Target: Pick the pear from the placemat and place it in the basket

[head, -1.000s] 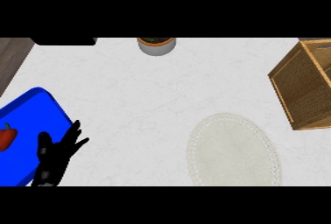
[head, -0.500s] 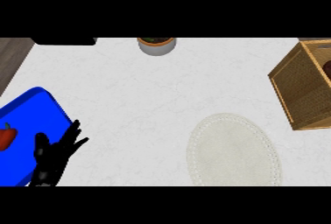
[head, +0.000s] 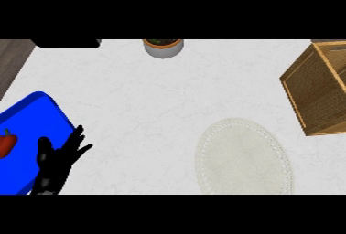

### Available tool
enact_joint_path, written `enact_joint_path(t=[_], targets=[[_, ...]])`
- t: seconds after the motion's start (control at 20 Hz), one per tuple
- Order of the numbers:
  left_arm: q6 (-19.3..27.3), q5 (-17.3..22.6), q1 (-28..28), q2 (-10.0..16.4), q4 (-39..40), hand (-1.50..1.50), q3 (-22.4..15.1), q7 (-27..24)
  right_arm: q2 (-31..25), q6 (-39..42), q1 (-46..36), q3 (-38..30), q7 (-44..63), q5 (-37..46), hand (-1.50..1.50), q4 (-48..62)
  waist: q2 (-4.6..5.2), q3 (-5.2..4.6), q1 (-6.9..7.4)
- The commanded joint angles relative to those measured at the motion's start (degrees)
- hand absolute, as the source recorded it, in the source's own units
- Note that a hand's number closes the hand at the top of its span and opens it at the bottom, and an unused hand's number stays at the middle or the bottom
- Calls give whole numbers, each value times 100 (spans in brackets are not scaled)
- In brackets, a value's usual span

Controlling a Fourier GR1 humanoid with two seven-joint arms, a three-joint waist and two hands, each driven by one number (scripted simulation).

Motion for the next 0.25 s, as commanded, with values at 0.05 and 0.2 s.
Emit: enact_joint_path(t=[0.05, 0.2], targets=[[205, -290, -58, -317, 417, 0, -243, -57, -587, 13, 141, -455, -173, -241, -150, 714, 64, -27, -17], [-29, -150, 160, -163, 297, 0, -132, -134, -1063, 381, 447, -632, -362, -370, -150, 989, 53, -26, -25]])
